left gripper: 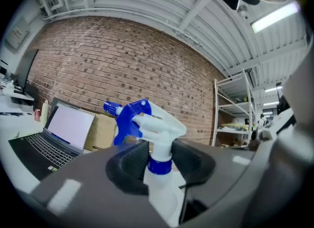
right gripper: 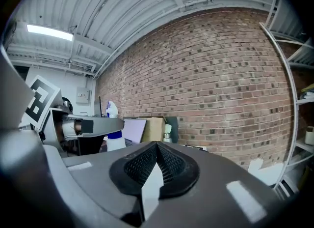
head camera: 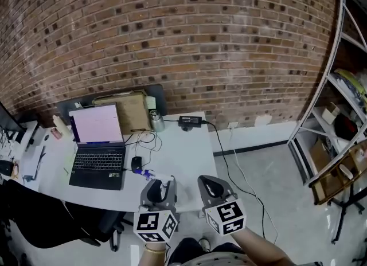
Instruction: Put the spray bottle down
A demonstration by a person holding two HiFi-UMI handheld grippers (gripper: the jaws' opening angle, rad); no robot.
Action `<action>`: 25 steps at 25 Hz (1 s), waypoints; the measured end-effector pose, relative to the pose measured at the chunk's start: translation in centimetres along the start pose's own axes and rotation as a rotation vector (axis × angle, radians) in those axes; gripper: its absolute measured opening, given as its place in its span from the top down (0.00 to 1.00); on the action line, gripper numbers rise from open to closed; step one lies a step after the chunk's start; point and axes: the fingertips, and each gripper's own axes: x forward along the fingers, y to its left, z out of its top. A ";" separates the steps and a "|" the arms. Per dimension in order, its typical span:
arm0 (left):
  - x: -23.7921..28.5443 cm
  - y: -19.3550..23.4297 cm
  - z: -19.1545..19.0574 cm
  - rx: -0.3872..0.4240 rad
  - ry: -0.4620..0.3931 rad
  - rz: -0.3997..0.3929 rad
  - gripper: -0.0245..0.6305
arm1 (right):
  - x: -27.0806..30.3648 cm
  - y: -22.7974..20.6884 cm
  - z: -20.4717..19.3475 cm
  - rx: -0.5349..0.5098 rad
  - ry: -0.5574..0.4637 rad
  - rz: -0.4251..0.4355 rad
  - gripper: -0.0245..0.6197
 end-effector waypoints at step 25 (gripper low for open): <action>24.7 9.1 -0.3 0.030 -0.002 -0.022 0.75 | 21.7 -11.0 2.4 0.018 0.044 -0.091 0.96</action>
